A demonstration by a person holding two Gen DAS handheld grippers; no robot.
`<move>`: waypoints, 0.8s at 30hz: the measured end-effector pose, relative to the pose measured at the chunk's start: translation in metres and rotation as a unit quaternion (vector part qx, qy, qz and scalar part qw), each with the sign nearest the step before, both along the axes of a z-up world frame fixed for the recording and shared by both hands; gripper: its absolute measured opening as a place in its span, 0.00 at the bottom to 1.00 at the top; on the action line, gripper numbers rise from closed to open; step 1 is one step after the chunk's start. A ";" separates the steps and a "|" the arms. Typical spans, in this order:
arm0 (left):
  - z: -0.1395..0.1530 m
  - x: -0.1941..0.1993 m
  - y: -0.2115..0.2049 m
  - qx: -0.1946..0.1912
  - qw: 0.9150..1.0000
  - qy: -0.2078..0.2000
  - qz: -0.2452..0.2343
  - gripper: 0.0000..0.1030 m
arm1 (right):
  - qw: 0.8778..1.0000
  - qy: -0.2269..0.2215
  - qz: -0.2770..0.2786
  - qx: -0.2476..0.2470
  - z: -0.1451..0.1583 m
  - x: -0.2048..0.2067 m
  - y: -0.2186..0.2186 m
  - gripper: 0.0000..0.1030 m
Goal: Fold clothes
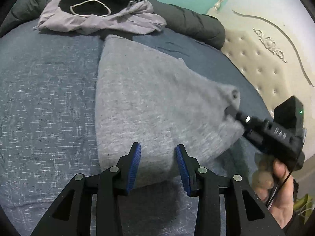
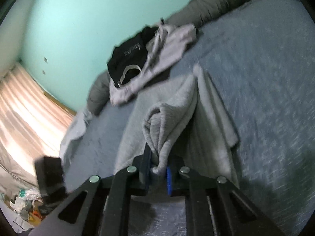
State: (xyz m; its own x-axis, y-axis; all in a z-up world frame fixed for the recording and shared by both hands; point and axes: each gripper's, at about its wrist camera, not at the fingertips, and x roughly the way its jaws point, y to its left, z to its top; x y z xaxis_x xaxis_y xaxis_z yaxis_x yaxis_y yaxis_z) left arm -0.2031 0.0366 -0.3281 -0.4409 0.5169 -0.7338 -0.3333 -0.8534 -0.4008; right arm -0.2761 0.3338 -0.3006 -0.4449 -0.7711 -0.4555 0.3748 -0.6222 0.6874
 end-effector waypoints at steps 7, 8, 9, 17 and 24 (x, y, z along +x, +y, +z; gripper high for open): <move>-0.005 0.002 0.016 -0.012 1.000 -0.003 -0.014 0.39 | 0.993 -0.107 -0.041 0.000 -0.052 -0.018 0.022 0.13; -0.005 0.002 0.017 -0.013 1.000 -0.003 -0.014 0.39 | 0.992 -0.120 -0.044 0.003 -0.057 -0.019 0.023 0.14; -0.005 0.001 0.017 -0.015 1.000 -0.004 -0.014 0.39 | 0.992 -0.117 -0.051 0.004 -0.055 -0.019 0.026 0.17; -0.007 -0.002 0.021 -0.023 1.000 -0.008 -0.011 0.39 | 0.995 -0.035 -0.097 -0.001 -0.016 -0.012 0.048 0.19; -0.004 -0.005 0.023 -0.028 1.000 -0.008 -0.012 0.39 | 0.999 0.024 -0.030 0.018 0.005 -0.013 0.007 0.19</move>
